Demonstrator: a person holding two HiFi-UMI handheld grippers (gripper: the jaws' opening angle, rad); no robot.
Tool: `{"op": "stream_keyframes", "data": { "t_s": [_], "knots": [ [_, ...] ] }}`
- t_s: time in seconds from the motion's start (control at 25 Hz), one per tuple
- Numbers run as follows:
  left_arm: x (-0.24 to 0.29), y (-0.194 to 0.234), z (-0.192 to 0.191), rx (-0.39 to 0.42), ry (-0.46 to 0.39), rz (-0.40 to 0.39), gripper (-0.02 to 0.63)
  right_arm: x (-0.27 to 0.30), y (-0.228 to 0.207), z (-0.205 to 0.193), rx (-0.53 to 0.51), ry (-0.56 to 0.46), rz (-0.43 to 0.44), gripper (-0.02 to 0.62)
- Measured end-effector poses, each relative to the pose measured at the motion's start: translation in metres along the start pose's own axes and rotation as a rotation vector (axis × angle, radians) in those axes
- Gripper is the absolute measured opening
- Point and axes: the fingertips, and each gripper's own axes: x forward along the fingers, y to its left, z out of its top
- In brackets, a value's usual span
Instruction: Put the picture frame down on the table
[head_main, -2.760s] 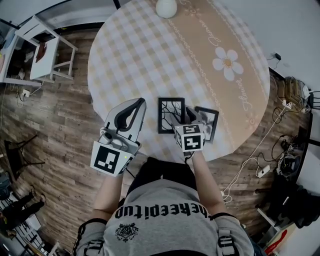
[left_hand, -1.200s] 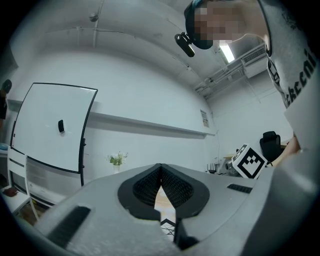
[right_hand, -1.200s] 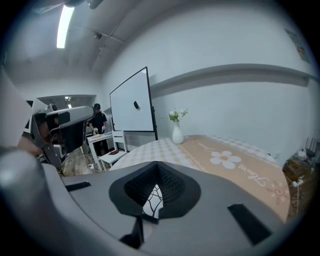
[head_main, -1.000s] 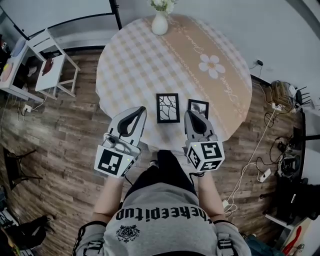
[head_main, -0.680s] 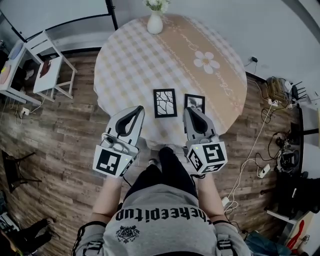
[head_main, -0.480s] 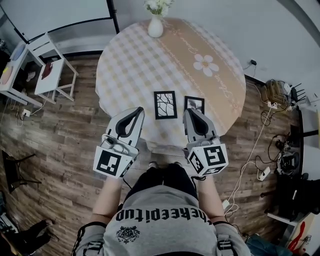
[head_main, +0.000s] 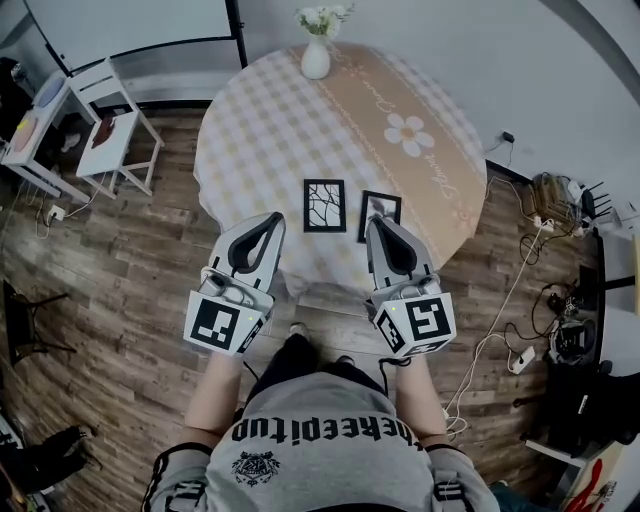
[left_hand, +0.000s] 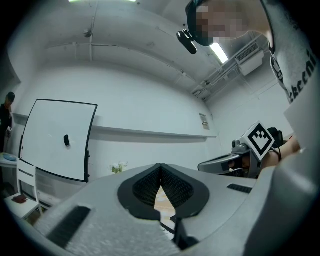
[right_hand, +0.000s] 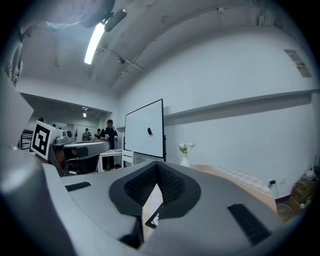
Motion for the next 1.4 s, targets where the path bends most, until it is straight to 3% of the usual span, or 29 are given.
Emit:
{"op": "stream_keyframes", "data": {
  "t_s": [0.68,1.4],
  "knots": [
    [-0.052,-0.105,0.034,0.052,-0.011,0.117,0.014,-0.108,0.006,0.014,-0.024,-0.057,0.13,0.005],
    [-0.079,-0.182,0.05,0.083,-0.018,0.158,0.014,-0.183,0.004,0.012,-0.022,-0.086,0.186,0.005]
  ]
}}
